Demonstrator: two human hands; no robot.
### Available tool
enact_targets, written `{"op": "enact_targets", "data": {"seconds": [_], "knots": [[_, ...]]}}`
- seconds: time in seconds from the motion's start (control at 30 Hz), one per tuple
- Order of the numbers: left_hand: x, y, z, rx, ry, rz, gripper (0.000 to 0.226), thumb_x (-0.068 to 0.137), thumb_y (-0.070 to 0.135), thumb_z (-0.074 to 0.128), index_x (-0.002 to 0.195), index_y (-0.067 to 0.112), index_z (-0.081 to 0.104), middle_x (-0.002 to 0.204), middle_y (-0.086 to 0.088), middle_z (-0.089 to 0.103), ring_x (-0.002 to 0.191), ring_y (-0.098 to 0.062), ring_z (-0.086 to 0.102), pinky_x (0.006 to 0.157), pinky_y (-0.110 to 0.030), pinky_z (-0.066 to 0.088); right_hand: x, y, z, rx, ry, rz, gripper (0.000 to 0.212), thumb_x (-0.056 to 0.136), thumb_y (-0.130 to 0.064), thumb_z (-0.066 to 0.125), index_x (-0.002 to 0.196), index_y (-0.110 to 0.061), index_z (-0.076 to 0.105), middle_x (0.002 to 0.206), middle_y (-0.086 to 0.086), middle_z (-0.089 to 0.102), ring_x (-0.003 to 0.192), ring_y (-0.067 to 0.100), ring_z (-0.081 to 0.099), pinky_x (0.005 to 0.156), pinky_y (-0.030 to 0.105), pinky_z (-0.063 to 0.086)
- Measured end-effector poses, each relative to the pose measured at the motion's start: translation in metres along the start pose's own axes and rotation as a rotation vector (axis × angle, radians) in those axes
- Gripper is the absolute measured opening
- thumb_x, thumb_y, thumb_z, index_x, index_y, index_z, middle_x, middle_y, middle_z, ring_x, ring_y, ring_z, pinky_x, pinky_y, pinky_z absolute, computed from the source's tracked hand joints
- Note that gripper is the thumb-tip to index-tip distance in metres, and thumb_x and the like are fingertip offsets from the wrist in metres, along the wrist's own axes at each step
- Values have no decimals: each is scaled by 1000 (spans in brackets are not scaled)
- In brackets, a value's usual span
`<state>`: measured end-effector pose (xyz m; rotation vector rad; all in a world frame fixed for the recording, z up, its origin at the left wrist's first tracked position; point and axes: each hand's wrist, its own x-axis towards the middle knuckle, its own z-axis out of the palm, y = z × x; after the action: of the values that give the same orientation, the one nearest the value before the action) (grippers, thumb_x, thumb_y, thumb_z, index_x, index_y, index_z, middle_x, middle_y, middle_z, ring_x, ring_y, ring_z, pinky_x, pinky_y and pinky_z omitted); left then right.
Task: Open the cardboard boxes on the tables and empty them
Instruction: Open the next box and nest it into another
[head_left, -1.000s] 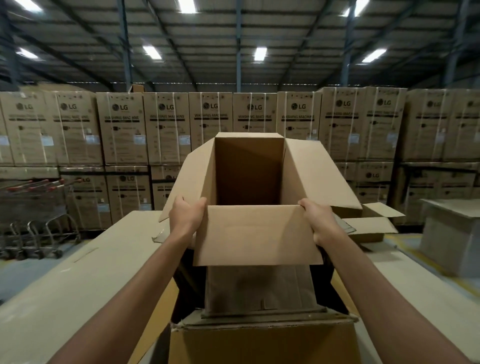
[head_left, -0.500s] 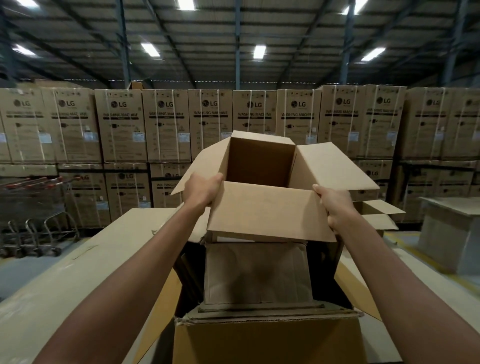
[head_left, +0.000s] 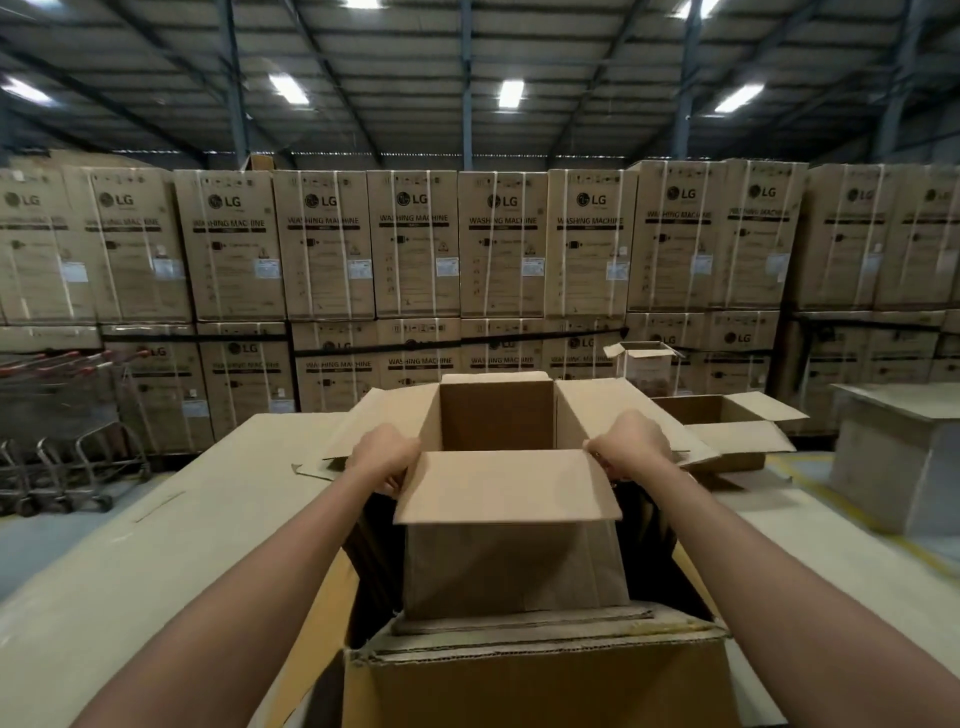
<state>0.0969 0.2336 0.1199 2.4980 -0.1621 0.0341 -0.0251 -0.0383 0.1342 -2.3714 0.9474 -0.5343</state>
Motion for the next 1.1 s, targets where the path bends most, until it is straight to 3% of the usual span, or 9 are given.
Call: {"op": "enact_targets", "data": {"seconds": [0.13,0.23,0.3,0.37,0.43,0.6,0.87,0.97,1.1], "knots": [[3,19,-10,445,271,242,20,94,36,54,90,17,60,82,1,62,75,-18,61,60,-28,49,4,-9,-2,-329,165,-209,17,91,-32,65,98,-16,66,88,3,64,81,22,61,68,33,53],[15,26,18,333,280,507,28,96,47,48,104,23,61,88,4,64,81,-16,62,75,-37,57,3,-9,20,-285,-45,-350,43,93,-61,53,115,-26,65,114,2,64,105,22,59,91,45,53],[15,19,50,307,166,522,42,99,52,35,101,24,66,91,6,67,89,-16,62,94,-43,49,-1,2,43,-362,-151,-375,56,97,-68,33,130,-32,60,143,7,49,134,29,41,112,56,32],[10,13,75,322,266,531,57,100,50,22,77,22,67,75,7,67,80,-16,63,101,-47,40,-3,16,53,-346,-107,-414,56,99,-66,24,138,-37,52,158,8,30,148,30,21,118,60,12],[2,19,85,321,378,504,60,100,48,21,67,21,63,65,5,62,70,-15,61,102,-44,38,4,24,51,-310,-99,-439,54,100,-65,23,141,-40,47,163,7,21,151,30,13,120,60,6],[-5,33,93,357,388,427,62,101,45,23,70,17,69,67,4,66,71,-15,60,95,-40,36,19,33,51,-325,-147,-433,53,100,-66,22,143,-43,44,165,5,18,152,28,10,121,58,4],[-2,19,92,379,436,442,58,101,52,22,99,24,73,110,-2,70,114,-26,56,98,-46,35,-2,41,56,-362,-123,-466,68,100,-66,23,159,-34,14,169,3,0,155,27,-5,122,55,-5],[-16,14,94,343,349,408,59,101,59,19,133,26,57,151,-10,44,146,-35,24,116,-60,14,-11,52,43,-386,-190,-487,82,97,-67,36,161,-28,2,169,-1,-6,154,24,-9,122,56,4],[-54,17,98,247,201,392,70,99,66,15,156,27,26,167,-10,9,153,-32,-8,119,-62,-7,-29,68,12,-404,-281,-488,89,96,-65,43,161,-22,0,169,-1,-4,155,25,-4,121,57,10]]}}
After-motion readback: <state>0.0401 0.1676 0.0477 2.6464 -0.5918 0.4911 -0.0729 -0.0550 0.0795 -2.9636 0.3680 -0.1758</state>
